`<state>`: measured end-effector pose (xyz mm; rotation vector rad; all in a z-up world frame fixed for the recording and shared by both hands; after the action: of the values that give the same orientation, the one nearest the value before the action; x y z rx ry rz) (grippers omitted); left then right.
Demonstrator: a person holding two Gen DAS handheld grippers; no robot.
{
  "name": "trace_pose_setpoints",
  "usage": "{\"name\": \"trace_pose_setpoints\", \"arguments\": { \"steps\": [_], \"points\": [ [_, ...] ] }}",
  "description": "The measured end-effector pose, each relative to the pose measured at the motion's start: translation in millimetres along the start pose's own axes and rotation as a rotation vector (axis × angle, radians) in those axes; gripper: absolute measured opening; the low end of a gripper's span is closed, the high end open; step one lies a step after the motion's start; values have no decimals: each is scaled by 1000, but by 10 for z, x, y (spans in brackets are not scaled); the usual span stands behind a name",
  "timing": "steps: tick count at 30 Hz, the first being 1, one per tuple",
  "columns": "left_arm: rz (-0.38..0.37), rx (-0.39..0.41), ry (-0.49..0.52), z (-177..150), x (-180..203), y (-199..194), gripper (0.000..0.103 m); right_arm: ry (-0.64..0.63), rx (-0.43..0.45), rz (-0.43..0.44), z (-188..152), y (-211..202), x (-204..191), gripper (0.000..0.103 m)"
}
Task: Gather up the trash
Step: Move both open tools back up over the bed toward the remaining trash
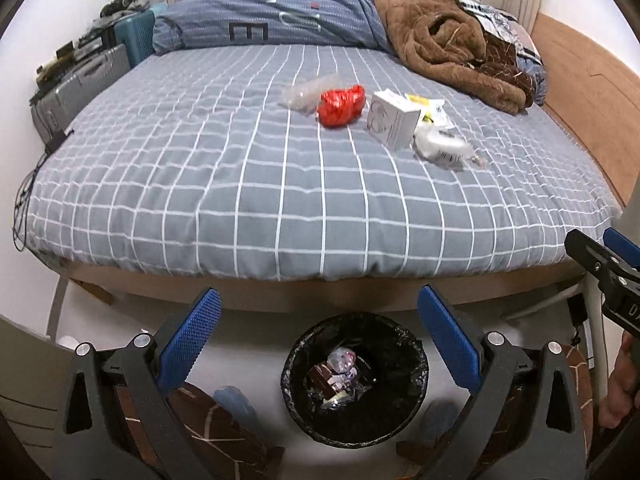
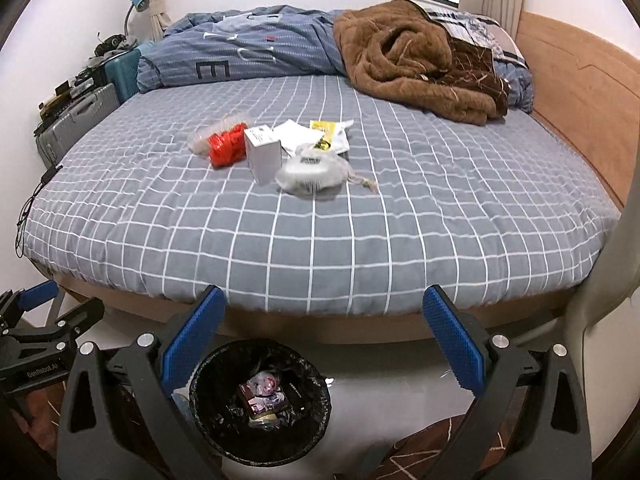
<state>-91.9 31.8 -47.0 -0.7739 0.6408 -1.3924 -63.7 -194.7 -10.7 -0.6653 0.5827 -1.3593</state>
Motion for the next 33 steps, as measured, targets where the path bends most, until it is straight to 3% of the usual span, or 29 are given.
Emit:
{"name": "trace_pose_setpoints", "arguments": {
  "steps": [10, 14, 26, 33],
  "points": [
    [3, -8, 1, 428, 1, 148, 97, -77, 17, 33, 510, 108, -85, 95],
    [-2, -18, -16, 696, -16, 341, 97, -58, 16, 77, 749, 290, -111, 95],
    [-8, -11, -18, 1371, -83, 866, 96, -57, 19, 93, 1295, 901, -210, 95],
    [-6, 9, -7, 1762, -67, 1162, 96, -140, 58, 93, 1699, 1180, -373, 95]
  ]
}}
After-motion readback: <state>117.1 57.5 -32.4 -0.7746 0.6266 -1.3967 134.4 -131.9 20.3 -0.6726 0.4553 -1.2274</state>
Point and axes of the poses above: each gripper's, at about its wrist camera, not at the fingertips, and y roughly the way its jaws point, x to its right, z to its top, the point moved 3 cm from there along y, roughly the way its jaws point, and after that the axes turned 1 degree about x, right-handed, at the moved point
